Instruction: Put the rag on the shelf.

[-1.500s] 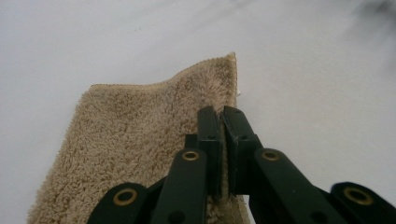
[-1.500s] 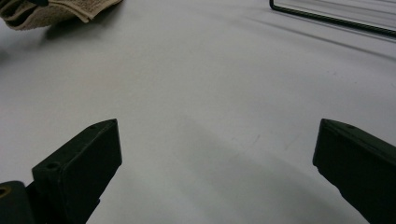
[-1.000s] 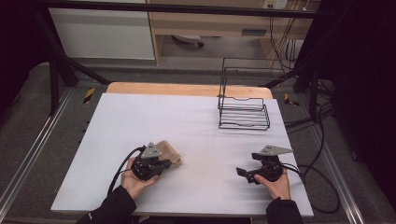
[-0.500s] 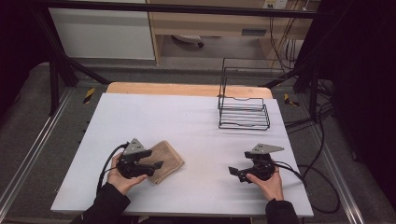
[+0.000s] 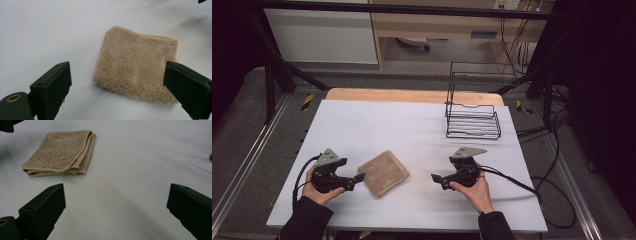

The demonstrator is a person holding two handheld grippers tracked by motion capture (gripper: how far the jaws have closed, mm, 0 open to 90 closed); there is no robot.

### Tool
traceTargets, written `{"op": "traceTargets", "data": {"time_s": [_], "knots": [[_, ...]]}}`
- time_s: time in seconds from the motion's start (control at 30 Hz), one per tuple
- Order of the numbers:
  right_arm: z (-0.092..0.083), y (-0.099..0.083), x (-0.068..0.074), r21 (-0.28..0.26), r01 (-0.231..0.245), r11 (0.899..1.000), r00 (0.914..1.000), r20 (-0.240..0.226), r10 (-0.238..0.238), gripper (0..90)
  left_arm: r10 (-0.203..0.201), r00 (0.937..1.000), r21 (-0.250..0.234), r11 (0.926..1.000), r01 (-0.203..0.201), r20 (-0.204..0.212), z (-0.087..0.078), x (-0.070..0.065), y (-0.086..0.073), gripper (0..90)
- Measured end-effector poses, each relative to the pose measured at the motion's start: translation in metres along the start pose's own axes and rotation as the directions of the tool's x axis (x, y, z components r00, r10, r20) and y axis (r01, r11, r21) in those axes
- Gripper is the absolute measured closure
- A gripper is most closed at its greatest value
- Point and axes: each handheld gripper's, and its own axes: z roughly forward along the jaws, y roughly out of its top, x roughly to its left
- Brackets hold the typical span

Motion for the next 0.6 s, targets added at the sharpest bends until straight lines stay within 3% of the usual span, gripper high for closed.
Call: {"op": "traceTargets", "data": {"time_s": [0.13, 0.3, 0.37, 0.43, 0.6], "knots": [[0.026, 0.018, 0.018, 0.027, 0.026, 0.999, 0.9997, -0.001, -0.026, 5.0, -0.022, 0.9997, 0.008, 0.9997, 0.022, -0.012, -0.002, 0.011, -0.005, 6.6], [0.045, 0.03, 0.027, 0.055, 0.05, 0.997, 0.9984, -0.027, -0.049, 9.7, -0.037, 0.9992, 0.007, 0.9993, 0.037, -0.011, -0.003, 0.016, -0.009, 6.3], [0.06, 0.034, 0.031, 0.076, 0.042, 0.996, 0.9983, -0.042, -0.039, 15.8, -0.038, 0.9992, 0.009, 0.9992, 0.038, -0.012, -0.003, 0.017, -0.01, 6.3], [0.064, 0.035, 0.032, 0.081, 0.035, 0.996, 0.9984, -0.047, -0.031, 17.2, -0.04, 0.9991, 0.009, 0.9992, 0.04, -0.012, -0.002, 0.018, -0.011, 6.3], [0.084, 0.038, 0.038, 0.111, 0.026, 0.994, 0.9972, -0.072, -0.018, 31.4, -0.047, 0.9988, 0.012, 0.9988, 0.047, -0.014, -0.001, 0.02, -0.013, 6.6]]}}
